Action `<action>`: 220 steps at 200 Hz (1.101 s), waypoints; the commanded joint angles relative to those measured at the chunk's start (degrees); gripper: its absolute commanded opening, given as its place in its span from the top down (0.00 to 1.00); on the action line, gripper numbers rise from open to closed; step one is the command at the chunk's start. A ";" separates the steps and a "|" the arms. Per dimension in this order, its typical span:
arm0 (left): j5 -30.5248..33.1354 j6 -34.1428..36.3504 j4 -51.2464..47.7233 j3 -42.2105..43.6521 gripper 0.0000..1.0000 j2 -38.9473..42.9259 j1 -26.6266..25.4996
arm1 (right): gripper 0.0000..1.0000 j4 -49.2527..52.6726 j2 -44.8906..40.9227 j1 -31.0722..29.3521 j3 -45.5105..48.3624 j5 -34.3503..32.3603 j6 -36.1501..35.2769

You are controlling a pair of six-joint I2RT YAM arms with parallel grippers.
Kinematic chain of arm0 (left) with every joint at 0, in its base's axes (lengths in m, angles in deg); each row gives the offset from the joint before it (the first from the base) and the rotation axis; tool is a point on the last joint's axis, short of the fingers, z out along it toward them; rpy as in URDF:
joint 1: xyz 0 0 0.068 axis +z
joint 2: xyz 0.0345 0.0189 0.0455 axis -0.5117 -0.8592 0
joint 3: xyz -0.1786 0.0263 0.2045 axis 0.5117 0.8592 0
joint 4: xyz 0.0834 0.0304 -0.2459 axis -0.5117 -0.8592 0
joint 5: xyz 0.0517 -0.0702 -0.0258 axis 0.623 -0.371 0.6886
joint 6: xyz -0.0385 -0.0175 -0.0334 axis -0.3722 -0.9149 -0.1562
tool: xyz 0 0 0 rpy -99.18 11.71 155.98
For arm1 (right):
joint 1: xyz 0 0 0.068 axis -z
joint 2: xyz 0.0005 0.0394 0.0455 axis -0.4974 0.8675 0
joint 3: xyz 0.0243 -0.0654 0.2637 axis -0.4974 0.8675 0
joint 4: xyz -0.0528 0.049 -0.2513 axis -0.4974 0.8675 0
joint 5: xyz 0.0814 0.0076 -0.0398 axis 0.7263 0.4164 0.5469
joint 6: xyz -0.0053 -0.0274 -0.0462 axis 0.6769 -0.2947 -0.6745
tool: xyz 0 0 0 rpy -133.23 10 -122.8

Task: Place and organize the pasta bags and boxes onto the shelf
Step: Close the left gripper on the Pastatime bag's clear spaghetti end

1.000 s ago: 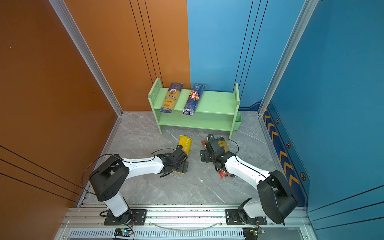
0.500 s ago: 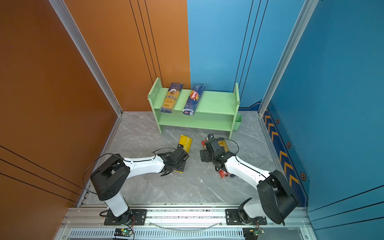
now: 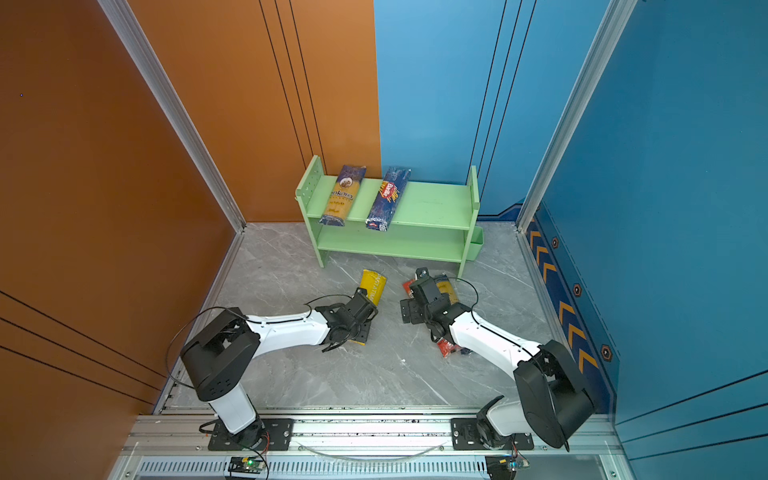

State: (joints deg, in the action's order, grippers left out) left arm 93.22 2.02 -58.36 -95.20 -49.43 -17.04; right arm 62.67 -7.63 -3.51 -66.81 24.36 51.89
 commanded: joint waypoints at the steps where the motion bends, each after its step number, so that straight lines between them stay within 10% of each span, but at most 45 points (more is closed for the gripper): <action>1: -1.06 0.12 -3.60 0.84 1.00 -0.77 0.11 | 0.00 -0.51 0.57 0.36 -0.12 0.76 0.68; 220: 0.79 3.59 -10.76 0.93 1.00 18.89 1.52 | 0.00 1.41 3.59 0.41 -1.97 0.44 1.38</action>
State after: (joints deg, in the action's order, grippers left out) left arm 91.06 4.49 -71.76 -93.76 -34.02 -16.12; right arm 62.71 -4.88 -3.47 -67.31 24.80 52.31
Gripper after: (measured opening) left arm 0.417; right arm 0.993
